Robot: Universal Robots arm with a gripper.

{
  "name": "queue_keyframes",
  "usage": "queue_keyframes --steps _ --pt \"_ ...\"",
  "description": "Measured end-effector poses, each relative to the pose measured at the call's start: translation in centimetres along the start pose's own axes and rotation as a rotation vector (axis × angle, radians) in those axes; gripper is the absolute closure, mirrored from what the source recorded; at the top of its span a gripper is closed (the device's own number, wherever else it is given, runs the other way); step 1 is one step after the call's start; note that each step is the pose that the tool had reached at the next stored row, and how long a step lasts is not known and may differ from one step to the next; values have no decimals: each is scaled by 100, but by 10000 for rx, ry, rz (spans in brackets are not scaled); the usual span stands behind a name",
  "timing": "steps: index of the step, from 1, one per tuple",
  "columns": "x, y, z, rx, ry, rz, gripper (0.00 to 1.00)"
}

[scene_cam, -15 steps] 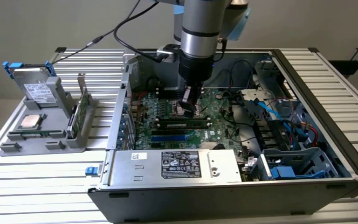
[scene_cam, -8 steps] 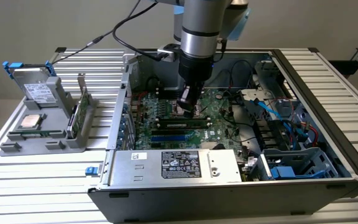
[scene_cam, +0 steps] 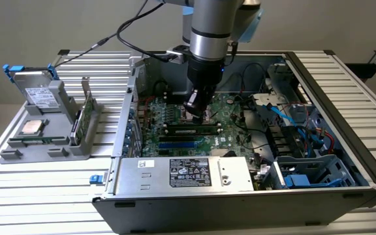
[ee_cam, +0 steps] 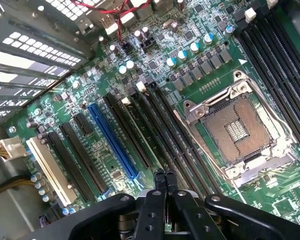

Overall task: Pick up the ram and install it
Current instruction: 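Press down the ram until it locks into place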

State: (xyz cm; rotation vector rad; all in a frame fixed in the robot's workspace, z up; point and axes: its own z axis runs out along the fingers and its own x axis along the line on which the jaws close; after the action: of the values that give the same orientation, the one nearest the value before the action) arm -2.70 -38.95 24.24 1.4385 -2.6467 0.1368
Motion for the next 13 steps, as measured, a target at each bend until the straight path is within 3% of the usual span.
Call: queue_keyframes --steps 13 --pt "0 0 0 -68 163 1448 90"
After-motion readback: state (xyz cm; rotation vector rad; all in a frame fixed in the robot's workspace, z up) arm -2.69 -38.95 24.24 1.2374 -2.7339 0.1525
